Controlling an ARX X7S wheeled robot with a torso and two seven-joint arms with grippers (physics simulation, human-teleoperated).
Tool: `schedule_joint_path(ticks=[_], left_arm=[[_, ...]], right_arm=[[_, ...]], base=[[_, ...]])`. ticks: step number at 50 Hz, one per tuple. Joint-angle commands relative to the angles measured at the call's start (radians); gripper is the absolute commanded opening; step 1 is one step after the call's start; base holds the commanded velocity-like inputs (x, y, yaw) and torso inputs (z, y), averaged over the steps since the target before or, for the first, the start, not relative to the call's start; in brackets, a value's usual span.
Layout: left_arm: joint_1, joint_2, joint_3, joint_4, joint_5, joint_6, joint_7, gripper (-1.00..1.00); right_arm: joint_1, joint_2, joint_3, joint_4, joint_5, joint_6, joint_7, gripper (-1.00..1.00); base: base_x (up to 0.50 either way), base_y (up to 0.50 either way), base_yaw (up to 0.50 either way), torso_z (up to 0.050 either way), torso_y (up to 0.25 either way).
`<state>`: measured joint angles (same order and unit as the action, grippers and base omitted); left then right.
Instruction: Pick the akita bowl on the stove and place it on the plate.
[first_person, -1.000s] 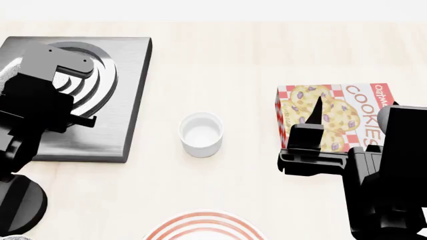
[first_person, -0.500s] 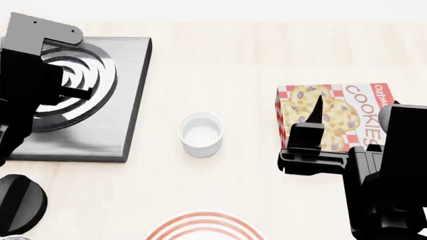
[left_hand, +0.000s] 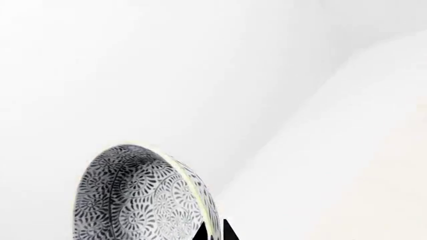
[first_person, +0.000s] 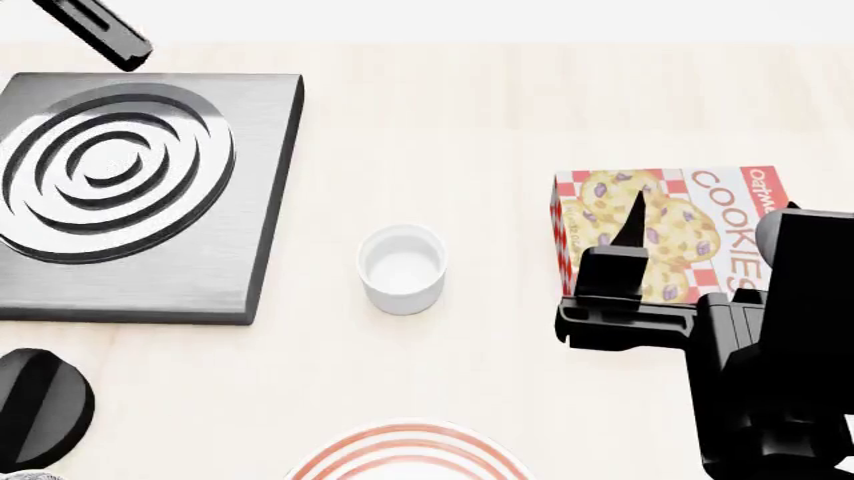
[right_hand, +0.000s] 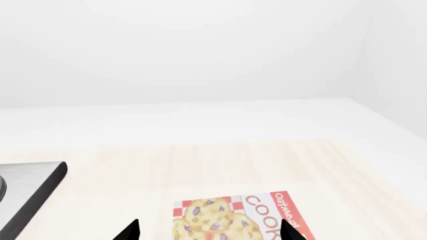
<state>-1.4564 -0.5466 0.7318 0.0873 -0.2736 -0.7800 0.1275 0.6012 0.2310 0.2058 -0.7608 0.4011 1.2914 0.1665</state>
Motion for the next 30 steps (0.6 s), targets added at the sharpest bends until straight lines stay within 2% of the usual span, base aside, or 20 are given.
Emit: schedule_joint_path(ticks=[1, 3, 4, 8, 14, 20, 30], left_arm=[[-0.009, -0.234, 0.145, 0.415, 0.022, 0.075, 0.224, -1.00], [-0.004, -0.268, 0.179, 0.419, 0.069, 0.158, 0.250, -1.00], [-0.007, -0.279, 0.182, 0.443, 0.055, 0.130, 0.265, -1.00], [0.000, -0.343, 0.220, 0.511, 0.073, 0.192, 0.330, -1.00], [0.031, -0.433, 0.230, 0.627, 0.026, 0.311, 0.416, -1.00], [0.060, -0.514, 0.251, 0.698, -0.017, 0.340, 0.485, -1.00], [0.089, -0.567, 0.275, 0.722, -0.006, 0.380, 0.517, -1.00]], right_arm=[[0.002, 0.002, 0.002, -0.005, 0.008, 0.007, 0.006, 1.00], [0.009, 0.000, 0.006, -0.012, 0.013, 0.021, 0.010, 1.00], [0.010, 0.000, 0.006, -0.011, 0.013, 0.020, 0.011, 1.00], [-0.001, 0.003, 0.001, 0.002, 0.010, -0.004, 0.008, 1.00], [-0.006, 0.006, 0.000, 0.008, 0.011, -0.013, 0.009, 1.00], [0.010, 0.003, 0.006, -0.009, 0.023, 0.020, 0.017, 1.00], [0.001, 0.007, 0.005, -0.005, 0.026, 0.006, 0.019, 1.00]], base=[[0.00, 0.00, 0.00, 0.000, 0.000], [0.00, 0.00, 0.00, 0.000, 0.000], [0.00, 0.00, 0.00, 0.000, 0.000], [0.00, 0.00, 0.00, 0.000, 0.000], [0.00, 0.00, 0.00, 0.000, 0.000], [0.00, 0.00, 0.00, 0.000, 0.000], [0.00, 0.00, 0.00, 0.000, 0.000]])
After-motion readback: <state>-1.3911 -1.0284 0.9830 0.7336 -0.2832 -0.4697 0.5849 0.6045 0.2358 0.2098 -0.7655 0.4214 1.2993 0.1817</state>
